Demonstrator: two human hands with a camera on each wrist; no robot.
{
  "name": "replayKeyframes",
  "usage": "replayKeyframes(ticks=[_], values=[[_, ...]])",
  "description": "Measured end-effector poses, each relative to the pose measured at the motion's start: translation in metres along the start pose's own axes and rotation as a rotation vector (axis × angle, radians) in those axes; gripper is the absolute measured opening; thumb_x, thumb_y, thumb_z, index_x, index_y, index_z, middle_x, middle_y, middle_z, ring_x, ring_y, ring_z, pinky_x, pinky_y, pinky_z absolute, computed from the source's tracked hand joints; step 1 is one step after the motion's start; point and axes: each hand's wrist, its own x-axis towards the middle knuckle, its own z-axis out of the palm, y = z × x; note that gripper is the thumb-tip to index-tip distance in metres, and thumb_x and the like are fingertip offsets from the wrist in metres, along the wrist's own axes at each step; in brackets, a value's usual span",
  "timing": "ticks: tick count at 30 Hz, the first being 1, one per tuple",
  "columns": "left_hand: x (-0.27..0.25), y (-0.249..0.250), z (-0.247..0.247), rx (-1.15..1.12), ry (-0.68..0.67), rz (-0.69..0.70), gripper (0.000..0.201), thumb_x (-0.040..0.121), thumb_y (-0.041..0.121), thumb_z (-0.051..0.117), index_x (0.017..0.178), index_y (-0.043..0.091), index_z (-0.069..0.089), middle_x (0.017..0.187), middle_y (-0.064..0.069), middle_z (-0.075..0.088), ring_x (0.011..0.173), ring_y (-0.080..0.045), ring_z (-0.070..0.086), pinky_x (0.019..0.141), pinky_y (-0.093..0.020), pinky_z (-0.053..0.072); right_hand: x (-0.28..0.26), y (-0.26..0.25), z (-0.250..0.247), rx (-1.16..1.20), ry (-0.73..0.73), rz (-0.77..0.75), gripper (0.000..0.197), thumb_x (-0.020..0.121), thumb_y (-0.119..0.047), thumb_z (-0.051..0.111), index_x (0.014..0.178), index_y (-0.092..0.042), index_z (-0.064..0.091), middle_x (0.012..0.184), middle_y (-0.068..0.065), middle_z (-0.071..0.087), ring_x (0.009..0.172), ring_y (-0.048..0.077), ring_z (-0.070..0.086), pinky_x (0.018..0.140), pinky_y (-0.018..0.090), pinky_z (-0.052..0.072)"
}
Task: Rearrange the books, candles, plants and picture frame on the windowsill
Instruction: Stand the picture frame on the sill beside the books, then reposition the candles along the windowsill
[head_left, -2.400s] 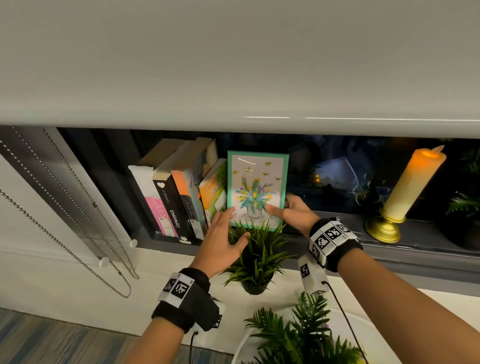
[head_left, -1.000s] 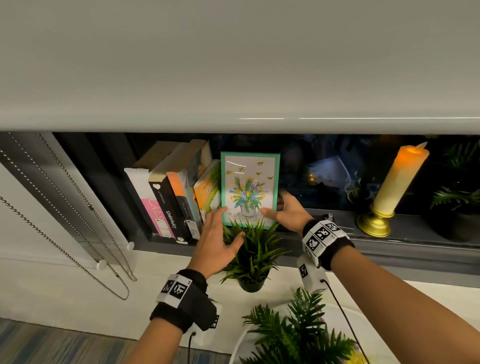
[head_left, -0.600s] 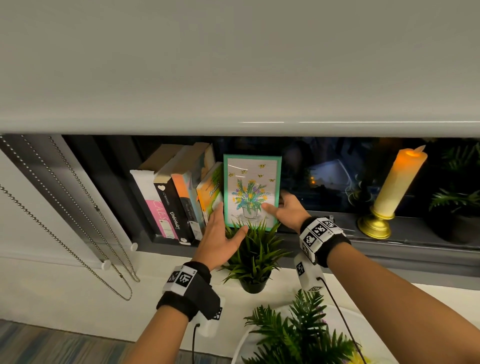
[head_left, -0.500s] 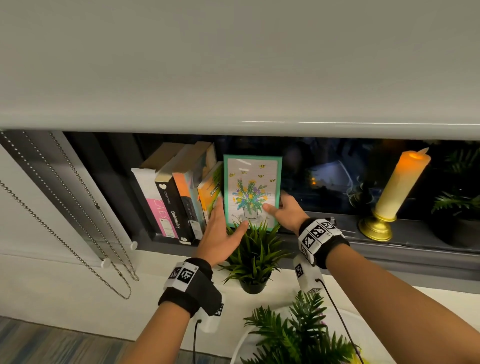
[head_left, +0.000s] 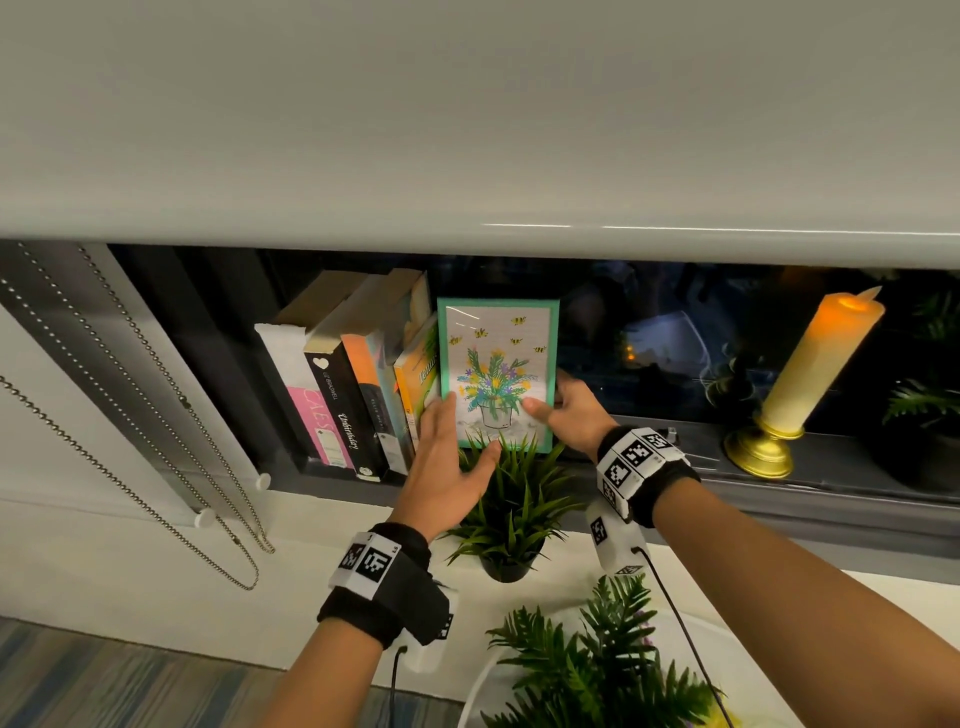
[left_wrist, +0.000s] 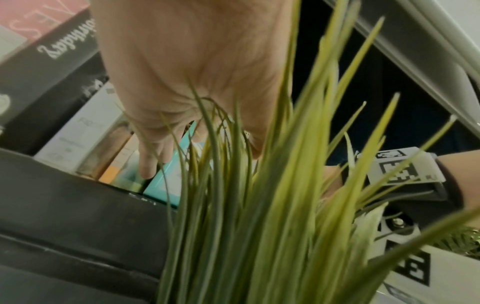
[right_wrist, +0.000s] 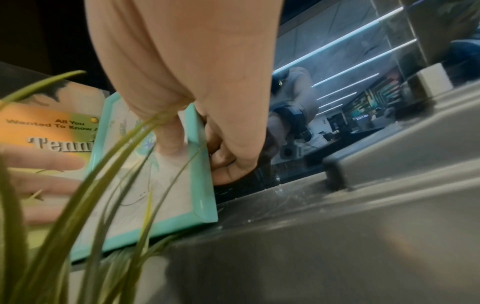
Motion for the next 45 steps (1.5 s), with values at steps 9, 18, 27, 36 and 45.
replayKeyframes(ticks=[9, 18, 27, 36, 45], values=[[-0.009, 0.003, -0.012, -0.004, 0.012, 0.053, 0.065, 0.093, 0.04, 0.055, 0.146, 0.018, 0.024, 0.144, 0.003, 0.026, 0.134, -0.016, 0.034, 0.111, -0.043, 0.035, -0.011, -0.002, -0.009, -0.033, 0.027, 0.018, 0.049, 0.083, -0.024, 0.071, 0.126, -0.015, 0.05, 0.125, 0.008, 0.062, 0.106, 0.024, 0.065, 0.094, 0.048, 0.052], [-0.024, 0.022, -0.021, 0.055, -0.008, 0.078, 0.059, 0.094, 0.043, 0.05, 0.144, 0.018, 0.031, 0.143, -0.003, 0.031, 0.133, -0.021, 0.037, 0.11, -0.047, 0.035, -0.04, -0.011, -0.041, -0.112, 0.251, -0.002, 0.045, 0.08, -0.027, 0.074, 0.117, -0.011, 0.054, 0.115, 0.009, 0.061, 0.101, 0.028, 0.064, 0.095, 0.045, 0.05], [-0.047, 0.06, -0.017, 0.284, 0.226, 0.257, 0.038, 0.086, 0.032, 0.057, 0.123, 0.022, 0.052, 0.133, -0.002, 0.04, 0.129, -0.021, 0.03, 0.103, -0.039, 0.023, -0.116, -0.01, -0.08, -0.115, 0.292, -0.129, 0.045, 0.083, -0.022, 0.071, 0.121, -0.015, 0.049, 0.113, 0.004, 0.047, 0.08, 0.012, 0.053, 0.082, 0.027, 0.049], [-0.104, 0.073, 0.043, 0.249, -0.066, 0.484, 0.008, 0.086, 0.019, 0.06, 0.093, 0.019, 0.063, 0.101, 0.003, 0.057, 0.1, -0.018, 0.046, 0.086, -0.036, 0.034, -0.201, 0.021, -0.088, -0.154, 0.176, -0.162, 0.026, 0.085, -0.007, 0.067, 0.108, -0.013, 0.056, 0.098, 0.006, 0.057, 0.075, 0.012, 0.056, 0.072, 0.014, 0.048], [-0.13, 0.062, 0.09, 0.48, -0.35, 0.46, 0.014, 0.088, 0.025, 0.056, 0.099, 0.023, 0.064, 0.106, 0.011, 0.057, 0.109, -0.012, 0.044, 0.095, -0.03, 0.026, -0.249, 0.069, -0.078, -0.32, -0.002, -0.092, 0.016, 0.085, -0.002, 0.06, 0.089, -0.017, 0.064, 0.081, -0.008, 0.062, 0.064, 0.0, 0.058, 0.059, 0.008, 0.045]])
